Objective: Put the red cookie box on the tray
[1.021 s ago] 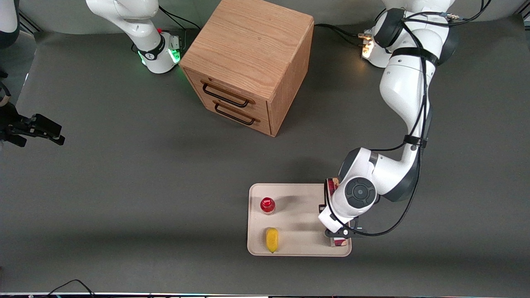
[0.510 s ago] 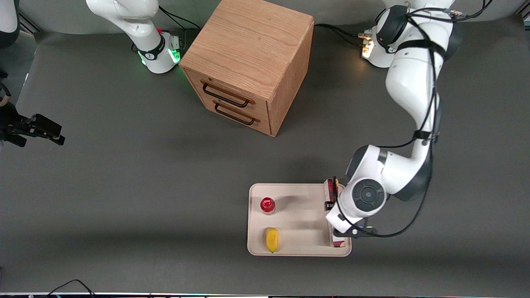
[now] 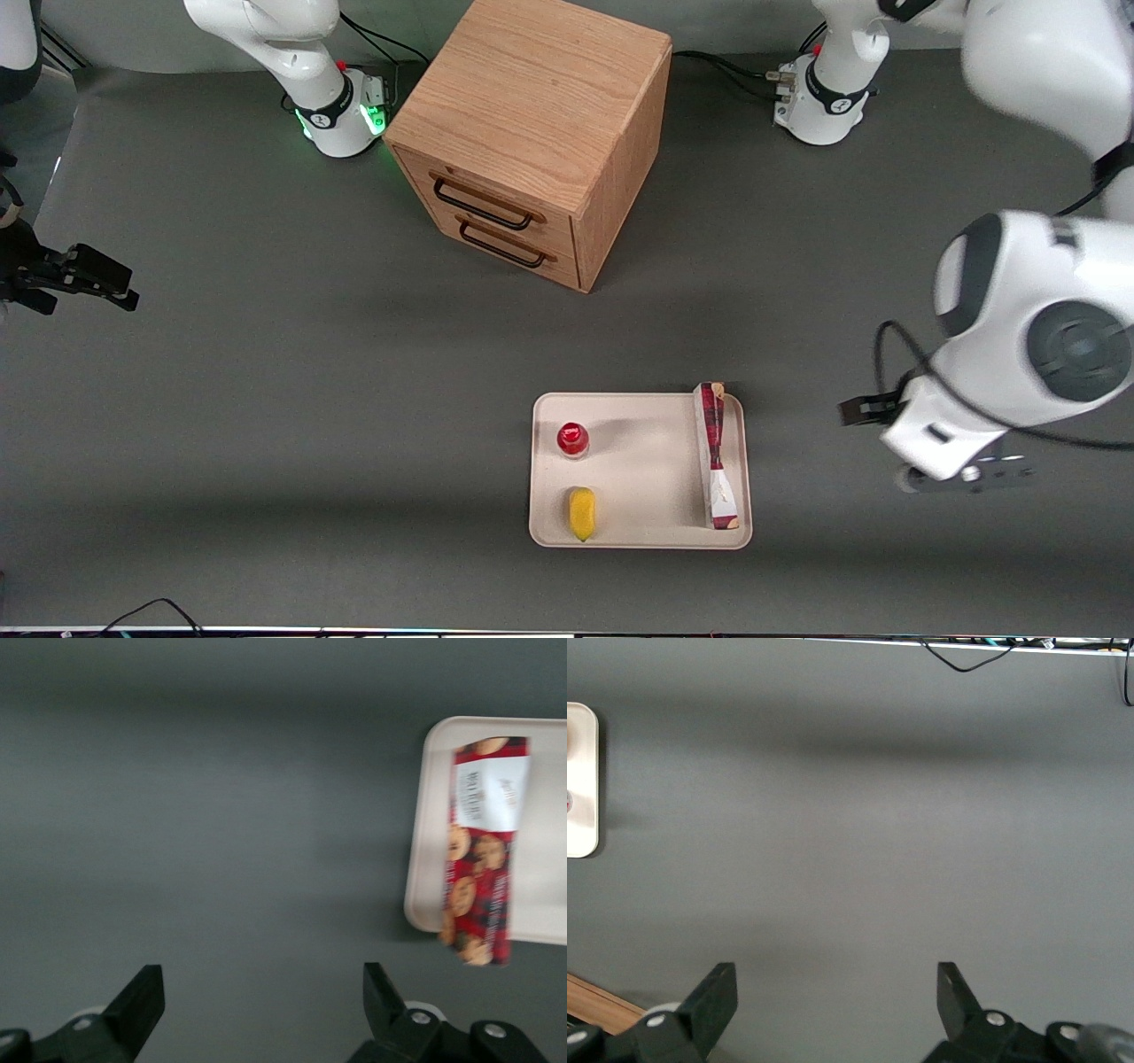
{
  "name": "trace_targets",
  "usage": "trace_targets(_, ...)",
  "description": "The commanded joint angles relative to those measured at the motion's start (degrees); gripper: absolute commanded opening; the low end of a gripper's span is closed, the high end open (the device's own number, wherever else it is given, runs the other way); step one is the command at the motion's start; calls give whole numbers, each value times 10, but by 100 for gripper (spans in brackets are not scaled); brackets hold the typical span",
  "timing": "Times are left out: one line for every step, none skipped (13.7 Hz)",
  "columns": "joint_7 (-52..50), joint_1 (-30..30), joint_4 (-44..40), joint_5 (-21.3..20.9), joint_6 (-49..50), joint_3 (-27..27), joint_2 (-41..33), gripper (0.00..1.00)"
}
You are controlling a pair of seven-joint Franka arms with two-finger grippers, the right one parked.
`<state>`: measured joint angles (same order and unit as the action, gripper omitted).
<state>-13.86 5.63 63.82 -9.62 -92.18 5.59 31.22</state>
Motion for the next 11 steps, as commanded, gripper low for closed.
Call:
trace_targets(86,-1,147,49,-31,-60,-136,100)
trace_targets(117,-1,155,68,-25,-85,-163,100)
trace_targets(130,-1,159,79,-15,-102,-181,100)
trace_targets(133,-1,159,88,8,-115,-197,100)
trace_targets(139,-1,157,94,23,-123,-211,100)
trace_targets(146,-1,157,101,35,-127,-221,100)
trace_targets(147,0,155,101,48,-128,-223,100)
trace_targets(147,0,151,101,58,-128,-223,100)
trace_targets(147,0,150,101,62,-128,-223,100)
trace_targets(147,1,150,101,63,-128,-222,100)
trace_targets(147,1,152,101,65,-128,-221,100)
